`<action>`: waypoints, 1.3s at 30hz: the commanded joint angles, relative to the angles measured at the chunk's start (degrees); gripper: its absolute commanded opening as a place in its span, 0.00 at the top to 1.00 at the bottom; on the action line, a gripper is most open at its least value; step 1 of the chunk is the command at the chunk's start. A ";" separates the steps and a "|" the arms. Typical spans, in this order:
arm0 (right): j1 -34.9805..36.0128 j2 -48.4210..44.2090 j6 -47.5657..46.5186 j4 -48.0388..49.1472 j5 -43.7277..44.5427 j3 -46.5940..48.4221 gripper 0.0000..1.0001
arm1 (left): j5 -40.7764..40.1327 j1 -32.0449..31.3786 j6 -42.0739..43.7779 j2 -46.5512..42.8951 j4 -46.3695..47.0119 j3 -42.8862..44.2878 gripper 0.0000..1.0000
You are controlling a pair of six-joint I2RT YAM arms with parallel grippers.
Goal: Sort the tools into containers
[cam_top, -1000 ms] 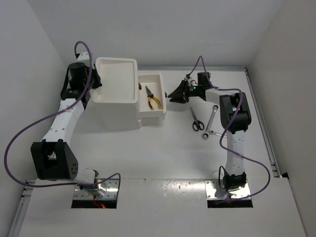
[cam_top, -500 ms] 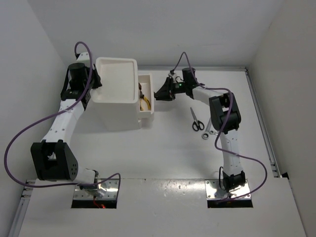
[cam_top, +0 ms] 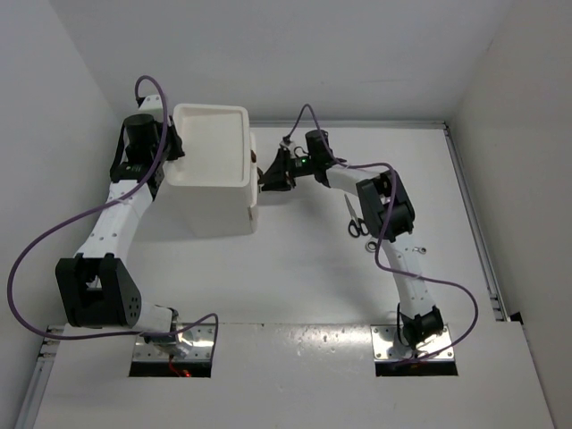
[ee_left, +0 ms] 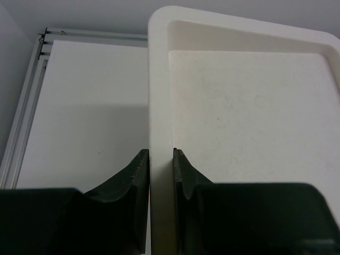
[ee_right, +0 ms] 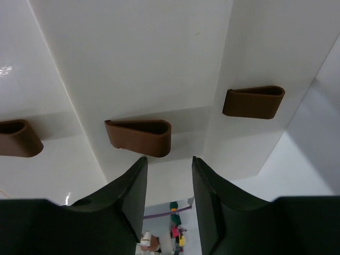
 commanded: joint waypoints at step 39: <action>-0.01 -4.16 23.13 27.45 -0.21 -6.52 0.76 | 7.44 -2.00 -1.98 6.00 -9.12 -6.72 1.00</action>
